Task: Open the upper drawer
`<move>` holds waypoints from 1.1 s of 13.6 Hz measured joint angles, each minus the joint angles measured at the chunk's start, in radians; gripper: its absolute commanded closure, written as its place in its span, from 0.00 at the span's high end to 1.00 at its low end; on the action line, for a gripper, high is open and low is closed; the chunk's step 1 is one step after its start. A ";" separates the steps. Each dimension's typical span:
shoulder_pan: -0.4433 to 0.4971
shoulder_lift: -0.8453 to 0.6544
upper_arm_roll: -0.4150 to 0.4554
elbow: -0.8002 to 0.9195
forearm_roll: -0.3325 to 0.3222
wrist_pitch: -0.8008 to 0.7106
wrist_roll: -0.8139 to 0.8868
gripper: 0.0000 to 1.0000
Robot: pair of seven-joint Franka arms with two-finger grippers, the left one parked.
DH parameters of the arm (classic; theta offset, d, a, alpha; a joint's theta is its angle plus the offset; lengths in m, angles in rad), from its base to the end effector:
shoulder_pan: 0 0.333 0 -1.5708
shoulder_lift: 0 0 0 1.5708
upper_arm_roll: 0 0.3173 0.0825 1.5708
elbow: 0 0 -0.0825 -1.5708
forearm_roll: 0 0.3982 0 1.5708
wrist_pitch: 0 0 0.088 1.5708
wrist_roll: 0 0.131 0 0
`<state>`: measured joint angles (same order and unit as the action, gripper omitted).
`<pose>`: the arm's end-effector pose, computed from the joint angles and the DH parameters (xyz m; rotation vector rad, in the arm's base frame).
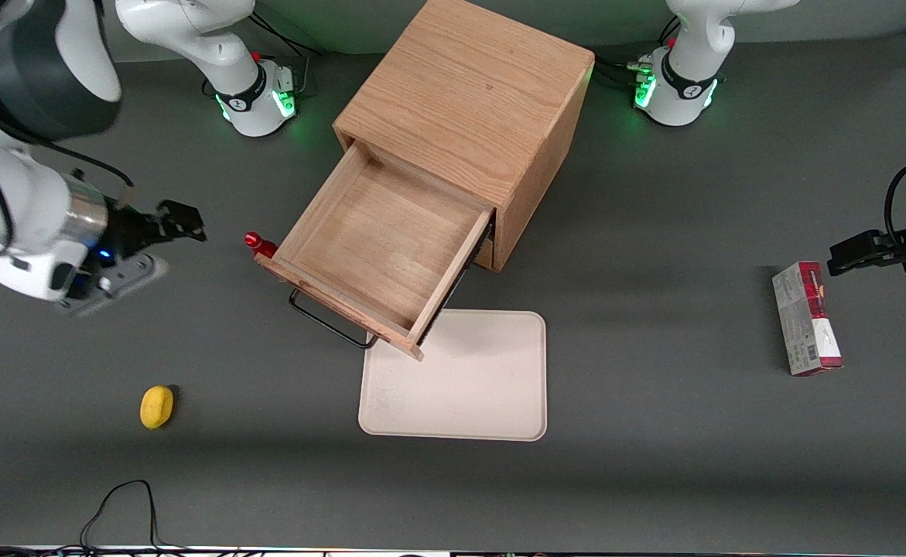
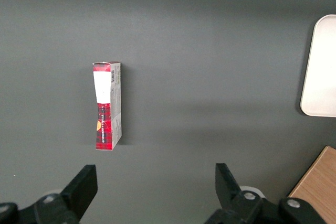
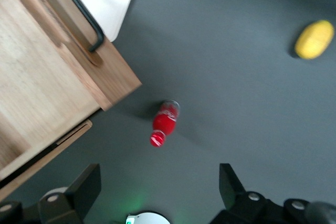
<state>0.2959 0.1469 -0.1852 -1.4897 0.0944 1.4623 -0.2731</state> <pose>0.5884 0.0857 0.5483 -2.9935 -0.5844 0.2534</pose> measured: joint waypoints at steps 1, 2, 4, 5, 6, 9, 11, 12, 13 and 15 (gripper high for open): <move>0.000 -0.048 -0.020 -0.057 -0.001 0.033 0.000 1.00; 0.000 -0.091 -0.033 -0.116 -0.001 0.072 0.006 1.00; 0.001 -0.151 -0.038 -0.214 -0.001 0.148 0.046 0.99; 0.003 -0.169 -0.038 -0.242 -0.001 0.167 0.069 0.99; 0.004 -0.178 -0.038 -0.257 -0.002 0.172 0.090 1.00; -0.023 -0.183 -0.028 -0.267 -0.011 0.187 0.159 1.00; -0.156 -0.184 0.086 -0.266 -0.011 0.185 0.171 1.00; -0.204 -0.184 0.133 -0.265 -0.011 0.185 0.173 1.00; -0.252 -0.184 0.181 -0.261 -0.011 0.185 0.174 1.00; -0.287 -0.184 0.223 -0.247 -0.011 0.185 0.176 1.00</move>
